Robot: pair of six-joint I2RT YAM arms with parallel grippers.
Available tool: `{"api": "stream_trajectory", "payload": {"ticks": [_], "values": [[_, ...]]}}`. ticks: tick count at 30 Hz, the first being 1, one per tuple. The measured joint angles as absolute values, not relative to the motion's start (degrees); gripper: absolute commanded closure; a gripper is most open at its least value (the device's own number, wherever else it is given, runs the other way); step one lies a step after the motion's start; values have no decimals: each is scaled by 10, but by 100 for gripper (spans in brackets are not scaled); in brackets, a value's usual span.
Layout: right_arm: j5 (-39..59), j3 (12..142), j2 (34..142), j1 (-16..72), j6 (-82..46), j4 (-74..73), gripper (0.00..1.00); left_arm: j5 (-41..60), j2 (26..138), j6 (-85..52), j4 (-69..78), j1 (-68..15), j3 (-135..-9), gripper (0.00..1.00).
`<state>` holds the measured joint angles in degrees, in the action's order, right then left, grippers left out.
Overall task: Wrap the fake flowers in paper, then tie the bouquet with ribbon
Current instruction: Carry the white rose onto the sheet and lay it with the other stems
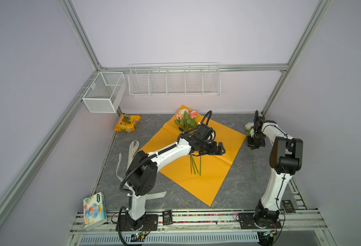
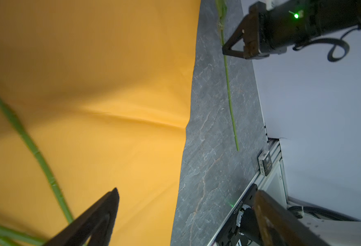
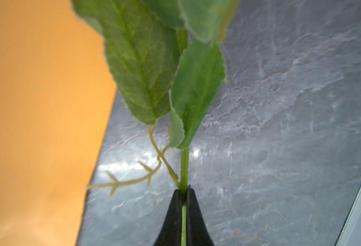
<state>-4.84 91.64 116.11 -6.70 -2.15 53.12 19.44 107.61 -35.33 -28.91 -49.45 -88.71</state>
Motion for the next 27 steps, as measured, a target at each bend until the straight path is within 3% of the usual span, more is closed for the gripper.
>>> {"api": "stream_trajectory", "payload": {"ticks": [5,9,17,27], "values": [[24,915,1030,-10,-66,491,93,156,974,-365,-255,-435,-773,0],[75,915,1014,97,-120,422,93,128,906,-387,-233,-382,-684,0],[115,1036,1193,260,-209,369,93,79,792,-425,-230,-313,-584,0],[91,1197,1318,325,-236,389,93,41,676,-437,-239,-247,-498,0]]}}
